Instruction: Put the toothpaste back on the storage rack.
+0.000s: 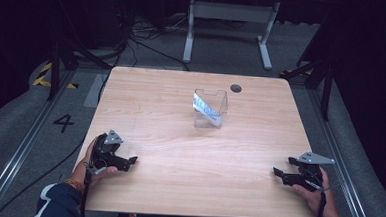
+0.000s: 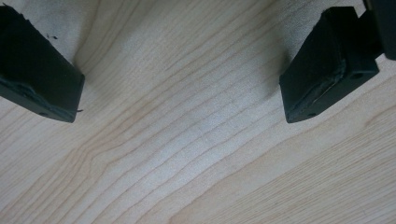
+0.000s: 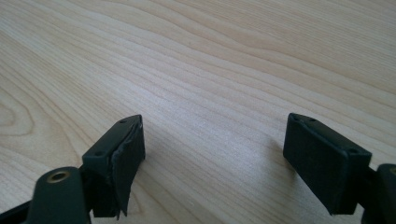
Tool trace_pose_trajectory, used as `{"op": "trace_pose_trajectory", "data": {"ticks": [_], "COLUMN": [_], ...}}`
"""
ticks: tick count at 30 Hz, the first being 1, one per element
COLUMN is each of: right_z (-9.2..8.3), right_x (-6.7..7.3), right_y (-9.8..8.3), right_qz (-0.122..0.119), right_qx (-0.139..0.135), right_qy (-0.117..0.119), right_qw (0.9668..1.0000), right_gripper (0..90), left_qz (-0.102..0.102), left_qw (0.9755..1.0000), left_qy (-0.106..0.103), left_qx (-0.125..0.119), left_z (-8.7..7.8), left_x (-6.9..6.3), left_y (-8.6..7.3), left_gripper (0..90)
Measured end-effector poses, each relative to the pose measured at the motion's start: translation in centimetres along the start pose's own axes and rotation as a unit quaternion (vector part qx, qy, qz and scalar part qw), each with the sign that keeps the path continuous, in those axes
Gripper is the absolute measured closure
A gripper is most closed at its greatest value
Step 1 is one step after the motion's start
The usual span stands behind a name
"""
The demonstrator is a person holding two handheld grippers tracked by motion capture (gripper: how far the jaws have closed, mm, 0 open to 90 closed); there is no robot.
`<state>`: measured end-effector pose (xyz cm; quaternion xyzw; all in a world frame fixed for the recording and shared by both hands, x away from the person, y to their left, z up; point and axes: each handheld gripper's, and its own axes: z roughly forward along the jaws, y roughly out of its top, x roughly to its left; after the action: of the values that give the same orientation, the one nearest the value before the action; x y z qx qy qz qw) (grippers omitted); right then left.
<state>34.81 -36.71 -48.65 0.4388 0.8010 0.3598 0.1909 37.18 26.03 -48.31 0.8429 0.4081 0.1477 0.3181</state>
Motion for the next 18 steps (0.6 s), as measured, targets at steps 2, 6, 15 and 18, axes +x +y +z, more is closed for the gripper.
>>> {"op": "trace_pose_trajectory", "data": {"ticks": [2, 6, 15, 18], "right_z": [0.00, 0.00, 0.00, 0.00], "right_x": [0.00, 0.00, 0.00, 0.00], "right_y": [0.00, 0.00, 0.00, 0.00], "right_qz": [0.000, 0.000, 0.000, 0.000], "right_qx": [0.000, 0.000, 0.000, 0.000], "right_qy": [0.000, 0.000, 0.000, 0.000], "right_qw": [1.0000, 1.0000, 1.0000, 1.0000], "right_gripper": [21.3, 21.4, 21.3, 21.3], "left_qz": [0.001, 0.001, 0.010, 0.010], "left_qw": [1.0000, 1.0000, 0.9999, 0.9999], "left_qy": [0.000, 0.001, 0.004, 0.004], "left_qx": [0.000, 0.001, -0.003, -0.003], "left_z": [0.00, 0.00, 0.08, 0.08], "left_x": [0.01, 0.04, 0.21, 0.21], "left_y": [0.01, 0.04, 0.11, 0.12], "left_gripper": [0.3, 0.1, 0.1, 0.1]}}
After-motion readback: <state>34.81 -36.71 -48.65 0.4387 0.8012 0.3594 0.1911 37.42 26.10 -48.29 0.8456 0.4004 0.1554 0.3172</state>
